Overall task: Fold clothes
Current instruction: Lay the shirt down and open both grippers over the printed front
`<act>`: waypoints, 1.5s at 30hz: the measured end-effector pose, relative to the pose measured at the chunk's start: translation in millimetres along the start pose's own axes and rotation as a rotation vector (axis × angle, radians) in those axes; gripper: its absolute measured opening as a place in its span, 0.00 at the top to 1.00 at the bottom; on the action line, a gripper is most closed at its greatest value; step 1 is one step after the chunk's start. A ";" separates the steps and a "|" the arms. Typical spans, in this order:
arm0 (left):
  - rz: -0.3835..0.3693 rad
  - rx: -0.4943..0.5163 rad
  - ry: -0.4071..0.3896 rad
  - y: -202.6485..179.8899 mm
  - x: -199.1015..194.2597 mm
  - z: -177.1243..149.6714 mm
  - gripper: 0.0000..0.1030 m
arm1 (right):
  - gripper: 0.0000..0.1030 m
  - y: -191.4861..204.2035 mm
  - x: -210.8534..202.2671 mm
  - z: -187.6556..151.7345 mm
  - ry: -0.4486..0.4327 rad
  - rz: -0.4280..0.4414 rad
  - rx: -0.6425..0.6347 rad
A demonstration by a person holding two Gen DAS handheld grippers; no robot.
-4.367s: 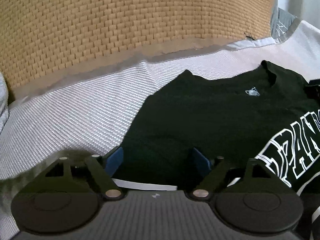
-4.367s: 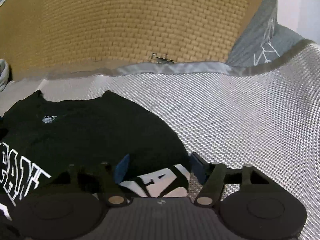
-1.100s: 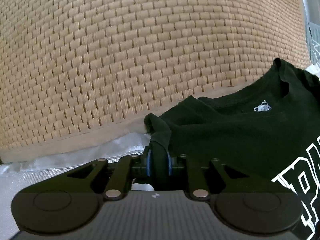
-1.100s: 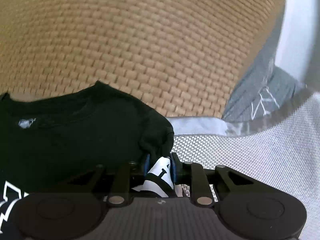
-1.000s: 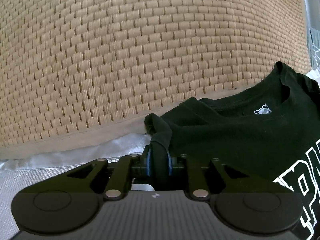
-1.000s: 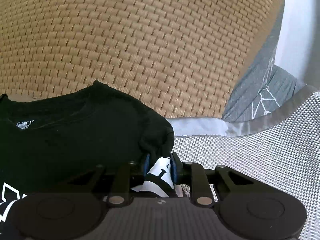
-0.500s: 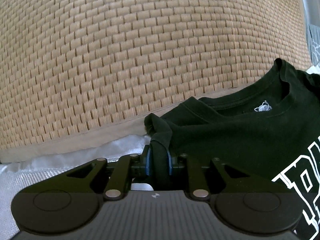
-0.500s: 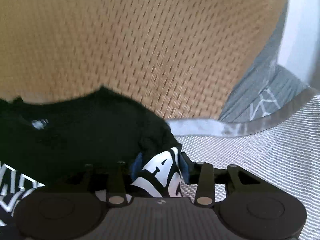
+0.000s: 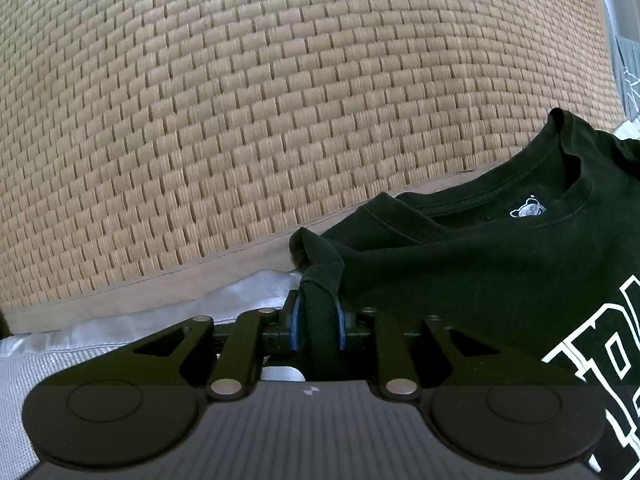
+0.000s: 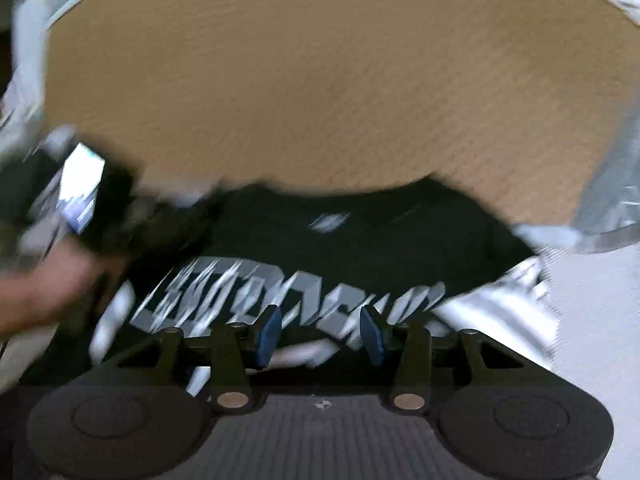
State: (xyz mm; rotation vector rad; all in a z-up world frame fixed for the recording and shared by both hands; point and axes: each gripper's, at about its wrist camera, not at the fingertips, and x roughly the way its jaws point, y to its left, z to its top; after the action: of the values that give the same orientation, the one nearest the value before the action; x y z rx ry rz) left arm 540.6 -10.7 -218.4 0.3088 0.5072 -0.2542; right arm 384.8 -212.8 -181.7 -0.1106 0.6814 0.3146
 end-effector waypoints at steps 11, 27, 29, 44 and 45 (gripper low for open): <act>0.027 0.087 0.016 -37.6 -4.9 12.1 0.81 | 0.64 16.1 22.2 -51.8 -0.001 -0.031 0.025; -0.190 0.058 0.002 -67.9 -134.5 5.3 0.72 | 0.64 23.4 20.5 -61.9 -0.067 -0.078 -0.005; -0.230 0.045 -0.002 -69.7 -156.8 3.0 0.70 | 0.64 23.8 20.5 -62.3 -0.066 -0.080 -0.005; -0.189 -0.194 0.064 -77.6 -203.4 -73.8 0.62 | 0.63 23.2 21.0 -64.6 -0.078 -0.080 -0.001; -0.183 -0.191 0.057 -78.7 -203.7 -78.7 0.62 | 0.63 23.3 21.0 -64.6 -0.078 -0.081 -0.002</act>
State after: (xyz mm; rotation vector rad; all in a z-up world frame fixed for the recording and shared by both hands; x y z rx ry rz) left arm 309.8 -22.9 -197.5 0.0830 0.6122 -0.3728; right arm 353.8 -198.5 -244.9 -0.1275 0.5980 0.2405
